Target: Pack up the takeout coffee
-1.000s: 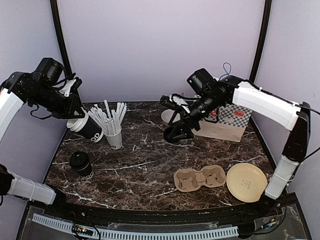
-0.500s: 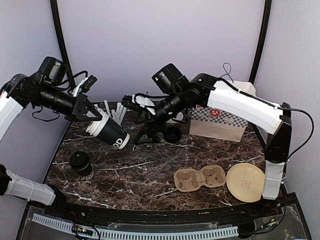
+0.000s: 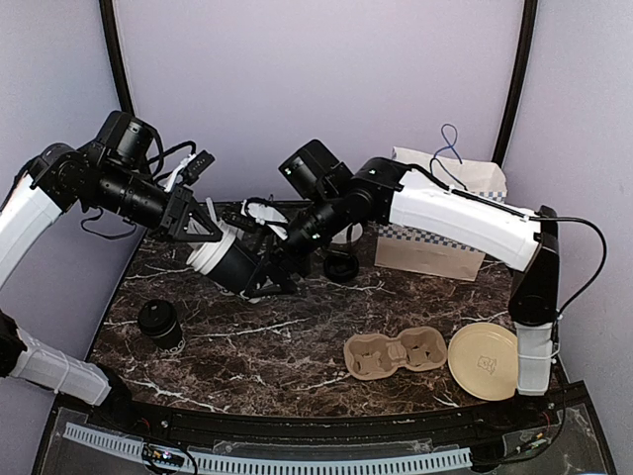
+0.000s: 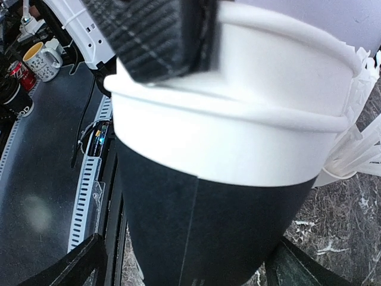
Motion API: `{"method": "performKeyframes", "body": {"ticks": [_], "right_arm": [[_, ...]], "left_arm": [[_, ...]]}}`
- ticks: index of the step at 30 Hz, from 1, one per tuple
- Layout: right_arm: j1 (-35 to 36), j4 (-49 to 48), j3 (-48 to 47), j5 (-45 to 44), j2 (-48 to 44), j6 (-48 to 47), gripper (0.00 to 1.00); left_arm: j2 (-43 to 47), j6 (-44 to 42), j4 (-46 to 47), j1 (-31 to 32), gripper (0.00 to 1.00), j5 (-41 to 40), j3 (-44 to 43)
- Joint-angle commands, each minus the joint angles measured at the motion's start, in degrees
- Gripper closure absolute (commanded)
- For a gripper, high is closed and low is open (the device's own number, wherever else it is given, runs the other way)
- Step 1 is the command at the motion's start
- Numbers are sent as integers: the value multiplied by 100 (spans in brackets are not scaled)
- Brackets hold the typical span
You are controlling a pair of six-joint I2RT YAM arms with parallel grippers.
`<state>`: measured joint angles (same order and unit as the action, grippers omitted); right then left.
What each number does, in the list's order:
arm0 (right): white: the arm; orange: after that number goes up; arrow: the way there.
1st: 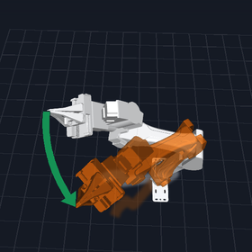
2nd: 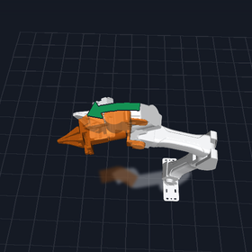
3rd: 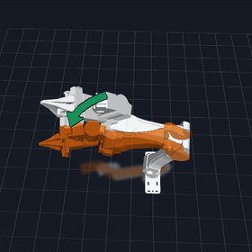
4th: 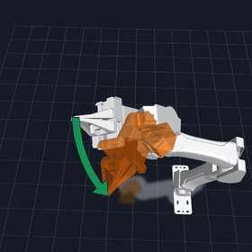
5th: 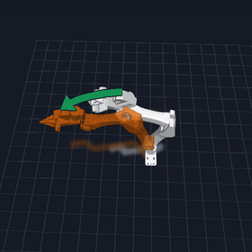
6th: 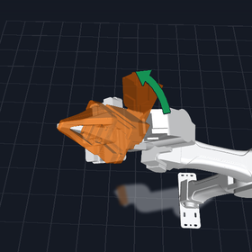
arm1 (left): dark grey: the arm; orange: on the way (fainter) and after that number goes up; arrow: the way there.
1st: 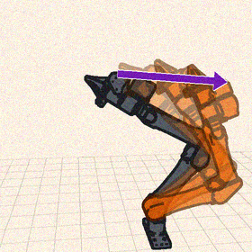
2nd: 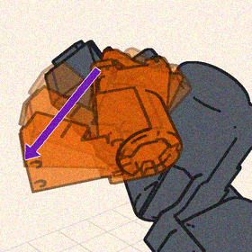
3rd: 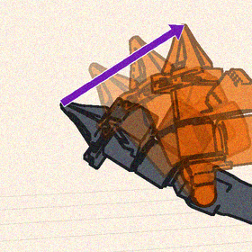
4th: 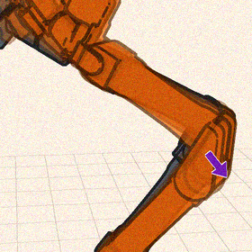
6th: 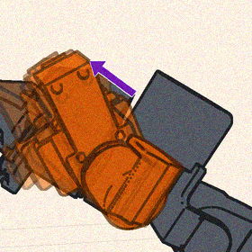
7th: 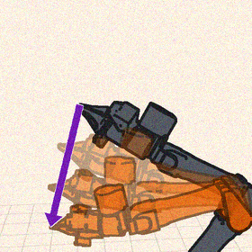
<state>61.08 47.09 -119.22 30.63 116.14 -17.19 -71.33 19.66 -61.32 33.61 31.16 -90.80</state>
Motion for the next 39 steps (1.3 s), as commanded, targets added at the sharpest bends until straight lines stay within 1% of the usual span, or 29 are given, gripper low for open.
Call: {"method": "performKeyframes", "body": {"ticks": [1,4,6,10,12,15,17,22,25,27,35,39], "right_arm": [[89,-314,204,110,-12,267,7],[84,-387,273,103,-21,300,5],[88,-388,292,146,-21,296,6],[64,-335,381,266,-73,201,23],[42,-345,603,335,-172,60,28],[-94,-454,1218,552,-426,0,31],[-234,-487,1591,832,-583,-63,34],[-514,-457,2555,989,-946,-495,35],[-647,-439,2965,998,-1084,-687,35],[-703,-444,3179,1006,-1176,-776,35],[-870,-482,3604,896,-1439,-917,36],[-956,-386,3735,989,-1576,-970,36]], "left_arm": [[196,77,486,14,100,157,-61],[221,101,466,14,100,171,-32],[232,107,443,14,100,155,-18],[227,89,357,14,100,61,-63],[204,60,297,14,100,15,-136],[130,-9,111,14,100,-91,-325],[66,-61,-41,14,100,-212,-629],[-127,-176,-539,14,100,-507,-1379],[-335,-256,-875,13,100,-719,-1963],[-368,-235,-950,14,100,-821,-2115],[-434,-170,-1115,14,100,-969,-2276],[-436,-226,-1328,14,100,-1284,-2155]]}}
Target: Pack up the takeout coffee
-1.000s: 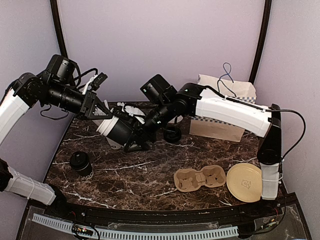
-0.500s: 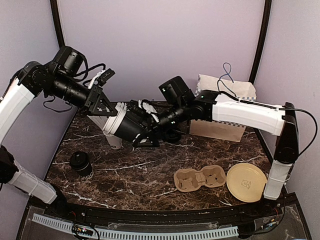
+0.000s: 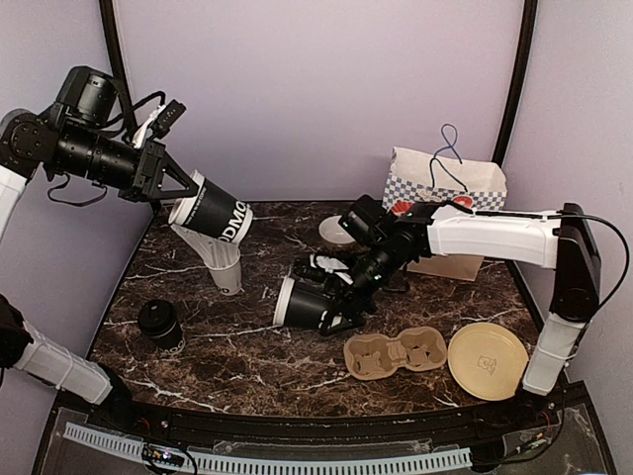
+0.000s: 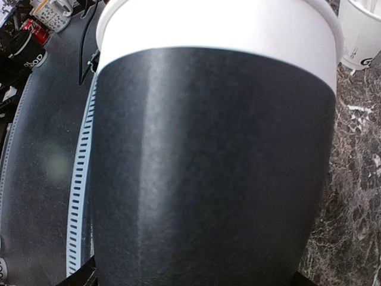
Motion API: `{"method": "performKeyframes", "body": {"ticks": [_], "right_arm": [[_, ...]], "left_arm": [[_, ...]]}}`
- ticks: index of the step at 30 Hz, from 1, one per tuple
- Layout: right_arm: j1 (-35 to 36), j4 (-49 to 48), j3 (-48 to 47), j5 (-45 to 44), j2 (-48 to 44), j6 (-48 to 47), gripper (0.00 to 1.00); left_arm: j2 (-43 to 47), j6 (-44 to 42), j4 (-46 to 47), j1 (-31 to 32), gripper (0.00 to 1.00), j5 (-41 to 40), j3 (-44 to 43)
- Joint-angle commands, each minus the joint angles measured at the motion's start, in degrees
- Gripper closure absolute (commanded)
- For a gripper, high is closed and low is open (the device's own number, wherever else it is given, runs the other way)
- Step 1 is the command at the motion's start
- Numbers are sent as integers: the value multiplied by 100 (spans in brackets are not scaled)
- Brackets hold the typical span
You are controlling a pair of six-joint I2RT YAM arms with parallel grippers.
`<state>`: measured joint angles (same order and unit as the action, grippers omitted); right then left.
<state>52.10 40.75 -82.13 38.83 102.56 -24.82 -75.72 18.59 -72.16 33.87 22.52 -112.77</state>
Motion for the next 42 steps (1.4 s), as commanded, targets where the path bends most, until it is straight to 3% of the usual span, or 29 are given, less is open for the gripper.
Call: {"method": "performKeyframes", "body": {"ticks": [1,7,13,17,21,33,40,42], "right_arm": [[-84,283,42,194,-264,-214,36],[-608,633,-13,660,-746,-245,36],[-1314,652,-386,1167,-974,-48,35],[-1706,370,-470,1421,-1044,236,35],[-1909,207,-419,1617,-1168,402,35],[-2126,-74,-216,1838,-1318,643,35],[-2124,-115,-224,1880,-1244,653,35],[-2125,-113,-233,1900,-1223,653,35]], "left_arm": [[-9,-154,-298,-12,100,-632,176],[-82,-267,-407,387,100,-1165,1169],[-422,-214,370,1649,100,-1966,1947],[-1102,-811,769,2705,100,-2903,2035],[-1645,-986,1131,3144,100,-3097,2137],[-2457,-1286,1617,3460,100,-3402,2668],[-2592,-1276,1713,3473,95,-3424,2908],[-2609,-1261,1695,3481,87,-3375,2902]]}}
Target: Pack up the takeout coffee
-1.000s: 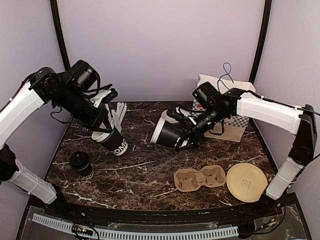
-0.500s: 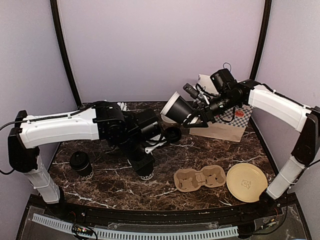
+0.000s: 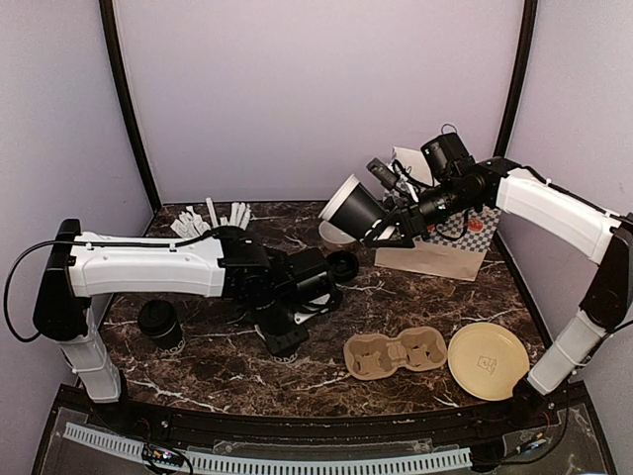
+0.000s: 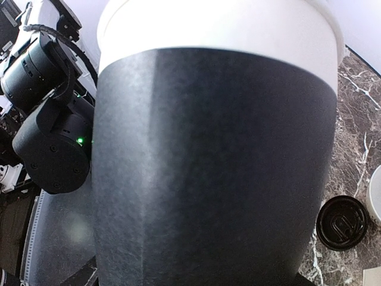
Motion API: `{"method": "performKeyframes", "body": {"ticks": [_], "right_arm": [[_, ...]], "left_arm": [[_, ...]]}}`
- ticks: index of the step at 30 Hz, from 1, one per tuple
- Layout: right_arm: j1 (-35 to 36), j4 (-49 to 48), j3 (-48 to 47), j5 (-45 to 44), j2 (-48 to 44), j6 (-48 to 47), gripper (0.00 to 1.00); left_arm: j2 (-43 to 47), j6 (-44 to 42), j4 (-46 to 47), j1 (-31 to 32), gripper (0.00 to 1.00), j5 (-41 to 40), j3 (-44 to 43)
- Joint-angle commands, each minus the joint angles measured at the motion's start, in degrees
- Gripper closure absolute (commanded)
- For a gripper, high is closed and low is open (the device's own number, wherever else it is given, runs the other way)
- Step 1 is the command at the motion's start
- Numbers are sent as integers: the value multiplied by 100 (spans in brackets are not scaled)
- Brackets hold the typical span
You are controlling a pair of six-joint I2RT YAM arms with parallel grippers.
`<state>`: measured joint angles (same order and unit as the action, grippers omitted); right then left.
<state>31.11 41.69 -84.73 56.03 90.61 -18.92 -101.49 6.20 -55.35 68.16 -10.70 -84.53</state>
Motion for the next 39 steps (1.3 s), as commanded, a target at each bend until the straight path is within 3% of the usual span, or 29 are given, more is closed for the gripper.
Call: {"method": "performKeyframes", "body": {"ticks": [1,5,12,20,24,34,39], "right_arm": [[-25,-213,22,191,-18,61,35],[-26,-231,80,168,-4,21,34],[-5,-292,194,225,78,-100,34],[299,-70,16,103,189,-382,34],[448,177,-122,155,173,-611,34],[571,429,-200,340,81,-816,34],[571,426,-210,418,63,-814,34]], "left_arm": [[-26,-9,-7,71,79,-45,60],[294,21,-270,147,57,94,-317],[1502,-220,-238,154,51,96,-1137],[2490,-366,1648,-9,27,177,-1071],[2439,-159,2150,-613,20,809,-1040],[1946,99,2536,-1215,22,2684,-1057],[1639,231,2378,-1286,30,3011,-1241]]}}
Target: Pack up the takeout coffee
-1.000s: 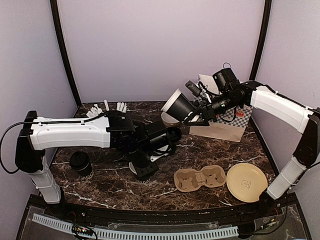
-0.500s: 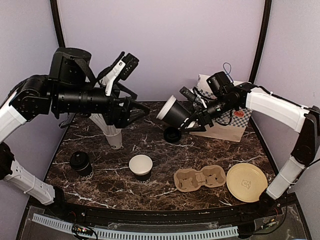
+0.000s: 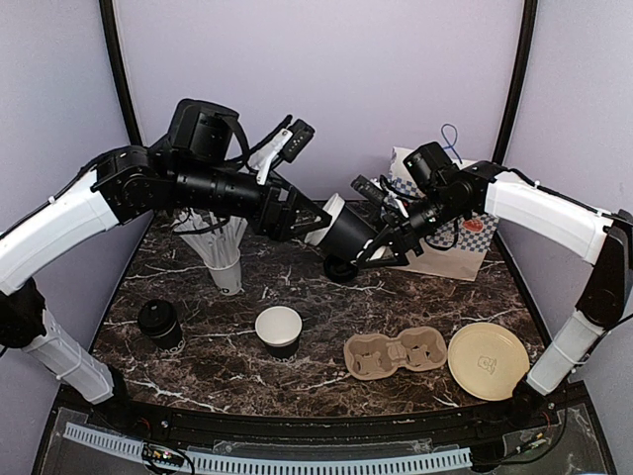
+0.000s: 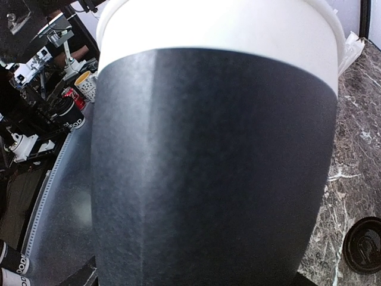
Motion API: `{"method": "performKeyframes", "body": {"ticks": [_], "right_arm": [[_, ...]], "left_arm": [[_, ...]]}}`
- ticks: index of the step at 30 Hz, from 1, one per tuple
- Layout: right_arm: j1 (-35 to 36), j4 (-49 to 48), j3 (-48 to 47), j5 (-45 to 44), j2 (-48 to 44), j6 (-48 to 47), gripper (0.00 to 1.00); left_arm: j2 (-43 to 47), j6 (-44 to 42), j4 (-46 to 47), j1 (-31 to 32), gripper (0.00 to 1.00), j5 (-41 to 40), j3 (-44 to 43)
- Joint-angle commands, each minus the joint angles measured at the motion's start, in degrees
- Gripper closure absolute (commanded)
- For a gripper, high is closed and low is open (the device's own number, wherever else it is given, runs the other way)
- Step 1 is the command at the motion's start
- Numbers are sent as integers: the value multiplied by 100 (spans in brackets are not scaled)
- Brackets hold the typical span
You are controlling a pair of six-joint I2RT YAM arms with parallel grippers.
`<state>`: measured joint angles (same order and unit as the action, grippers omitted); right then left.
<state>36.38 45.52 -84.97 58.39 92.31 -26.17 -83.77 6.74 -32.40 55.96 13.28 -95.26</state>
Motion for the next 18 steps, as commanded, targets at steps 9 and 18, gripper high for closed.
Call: {"method": "performKeyframes", "body": {"ticks": [9,18], "right_arm": [[45,56,-153,205,-128,-116,34],[12,354,-220,365,-91,-420,17]], "left_arm": [[-386,442,121,-260,64,1246,-133],[-170,326,-5,-312,100,1286,-189]]}}
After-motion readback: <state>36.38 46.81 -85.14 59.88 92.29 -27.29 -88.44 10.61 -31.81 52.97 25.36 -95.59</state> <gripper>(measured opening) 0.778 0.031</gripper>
